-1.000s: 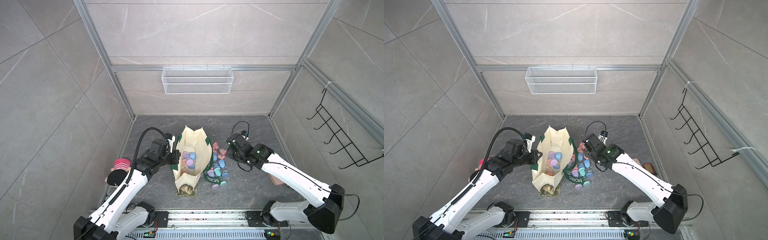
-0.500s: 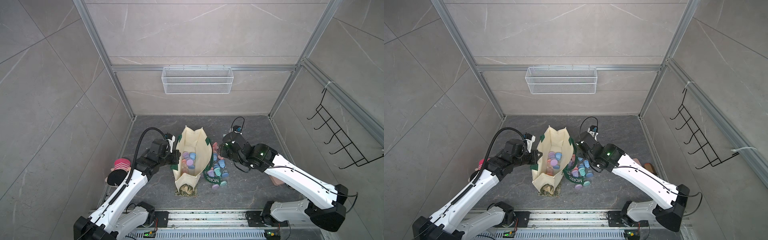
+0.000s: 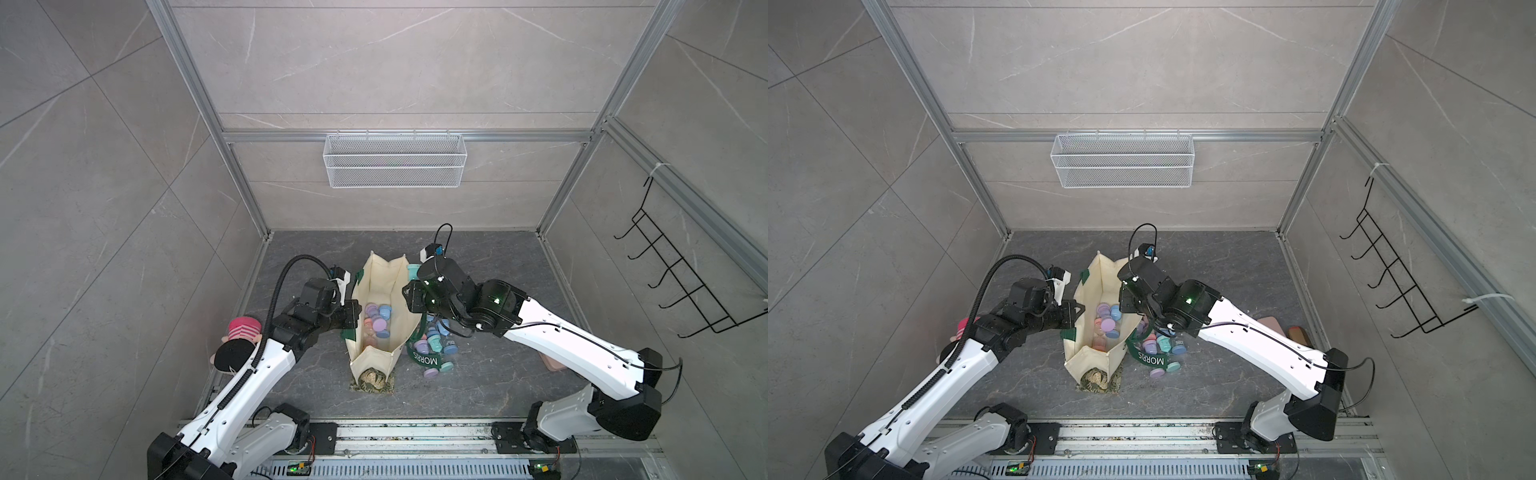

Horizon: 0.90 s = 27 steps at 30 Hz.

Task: Put the hourglass into the canvas bag
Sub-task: Place the hourglass in the canvas bag.

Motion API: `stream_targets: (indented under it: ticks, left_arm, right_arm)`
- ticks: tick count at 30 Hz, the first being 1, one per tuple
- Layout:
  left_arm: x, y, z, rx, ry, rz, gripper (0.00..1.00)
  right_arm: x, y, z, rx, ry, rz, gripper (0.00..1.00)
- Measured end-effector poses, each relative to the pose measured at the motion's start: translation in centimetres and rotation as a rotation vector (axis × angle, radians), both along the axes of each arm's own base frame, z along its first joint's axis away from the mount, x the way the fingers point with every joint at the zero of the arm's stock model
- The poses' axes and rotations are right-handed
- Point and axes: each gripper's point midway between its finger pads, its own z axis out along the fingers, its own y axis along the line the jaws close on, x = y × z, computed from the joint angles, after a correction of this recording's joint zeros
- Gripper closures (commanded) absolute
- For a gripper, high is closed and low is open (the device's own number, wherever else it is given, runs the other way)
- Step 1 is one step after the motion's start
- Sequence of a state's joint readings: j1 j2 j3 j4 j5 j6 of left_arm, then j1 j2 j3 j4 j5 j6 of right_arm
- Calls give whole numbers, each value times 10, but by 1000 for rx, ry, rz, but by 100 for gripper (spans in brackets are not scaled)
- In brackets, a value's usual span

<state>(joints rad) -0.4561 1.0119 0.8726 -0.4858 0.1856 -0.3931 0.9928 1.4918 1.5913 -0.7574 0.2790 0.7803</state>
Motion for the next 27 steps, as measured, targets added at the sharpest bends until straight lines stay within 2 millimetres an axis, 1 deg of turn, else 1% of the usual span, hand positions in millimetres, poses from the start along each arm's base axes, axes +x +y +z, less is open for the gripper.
stream_targets:
  ticks: [2,5,10,16,22,23,27]
  left_arm:
    - [0,0,0,0,0,0,100]
    - [0,0,0,0,0,0,100]
    - [0,0,0,0,0,0,100]
    - [0,0,0,0,0,0,100]
    - [-1,0,1,-1,-2,0,100]
    - [-1,0,1,-1,-2,0,98]
    - [-3,2,4,-1,-10,5,85]
  right_arm:
    - [1,9,-2,8,13,16,100]
    - [3,21,-12,3,41,39,100]
    - [8,44,-35,-19,99,65,100]
    - [12,61,-68,-62,166,85,100]
    - [15,72,-92,-87,218,84,100]
    - [15,73,-94,-90,223,85,100]
    - [15,73,-102,-105,239,78,100]
